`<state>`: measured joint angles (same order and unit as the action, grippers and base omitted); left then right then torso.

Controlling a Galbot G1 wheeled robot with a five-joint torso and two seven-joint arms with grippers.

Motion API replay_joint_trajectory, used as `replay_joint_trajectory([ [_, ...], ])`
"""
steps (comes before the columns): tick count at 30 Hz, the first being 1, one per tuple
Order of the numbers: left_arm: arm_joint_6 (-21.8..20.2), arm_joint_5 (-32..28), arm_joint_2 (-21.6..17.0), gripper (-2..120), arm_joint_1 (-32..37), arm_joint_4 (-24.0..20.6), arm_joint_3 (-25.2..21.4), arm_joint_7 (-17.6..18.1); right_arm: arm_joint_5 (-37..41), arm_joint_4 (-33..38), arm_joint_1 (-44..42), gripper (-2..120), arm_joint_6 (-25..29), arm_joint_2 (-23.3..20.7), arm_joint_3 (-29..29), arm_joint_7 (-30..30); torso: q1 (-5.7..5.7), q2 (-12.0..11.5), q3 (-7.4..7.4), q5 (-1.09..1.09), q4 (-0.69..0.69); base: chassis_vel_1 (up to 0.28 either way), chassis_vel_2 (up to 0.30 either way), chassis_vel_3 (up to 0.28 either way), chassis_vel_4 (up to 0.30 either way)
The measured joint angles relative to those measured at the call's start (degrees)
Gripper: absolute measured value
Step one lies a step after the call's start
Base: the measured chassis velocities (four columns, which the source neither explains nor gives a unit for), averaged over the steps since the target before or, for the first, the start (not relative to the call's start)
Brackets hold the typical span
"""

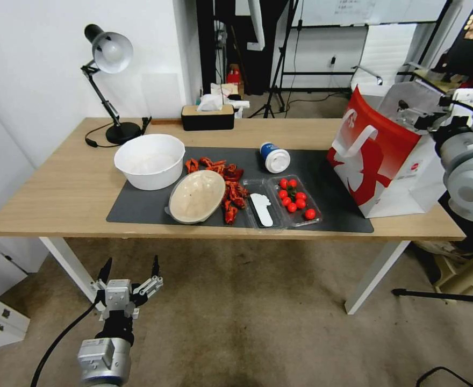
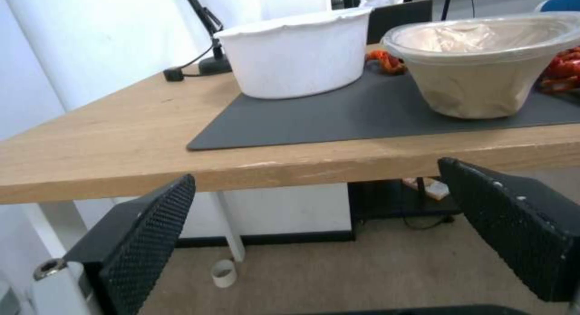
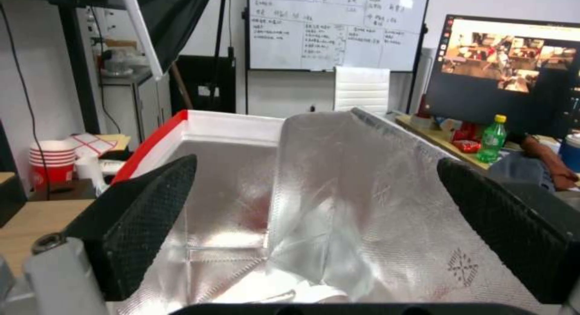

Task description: Pick up the trash from the table and place it into the takeout bag.

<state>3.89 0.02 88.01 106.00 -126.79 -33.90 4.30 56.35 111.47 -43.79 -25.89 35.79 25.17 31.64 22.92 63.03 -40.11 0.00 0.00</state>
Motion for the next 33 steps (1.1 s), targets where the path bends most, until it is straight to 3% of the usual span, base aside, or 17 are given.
replay_joint_trajectory([
  [16, -0.1, -0.1, -0.1, 100, -0.2, -0.1, -0.1, 0.0, -0.1, 0.7, -0.2, 100, 0.4, 0.3, -0.2, -0.3, 0.0, 0.0, 0.0, 0.0, 0.0, 0.0, 0.0, 0.0, 0.0],
  [33, -0.1, -0.1, -0.1, 100, -0.2, 0.0, -0.3, 0.0, -0.1, 7.5, -4.1, 100, 4.9, 0.4, 2.5, -2.7, 0.0, 0.0, 0.0, 0.0, 0.0, 0.0, 0.0, 0.0, 0.0],
])
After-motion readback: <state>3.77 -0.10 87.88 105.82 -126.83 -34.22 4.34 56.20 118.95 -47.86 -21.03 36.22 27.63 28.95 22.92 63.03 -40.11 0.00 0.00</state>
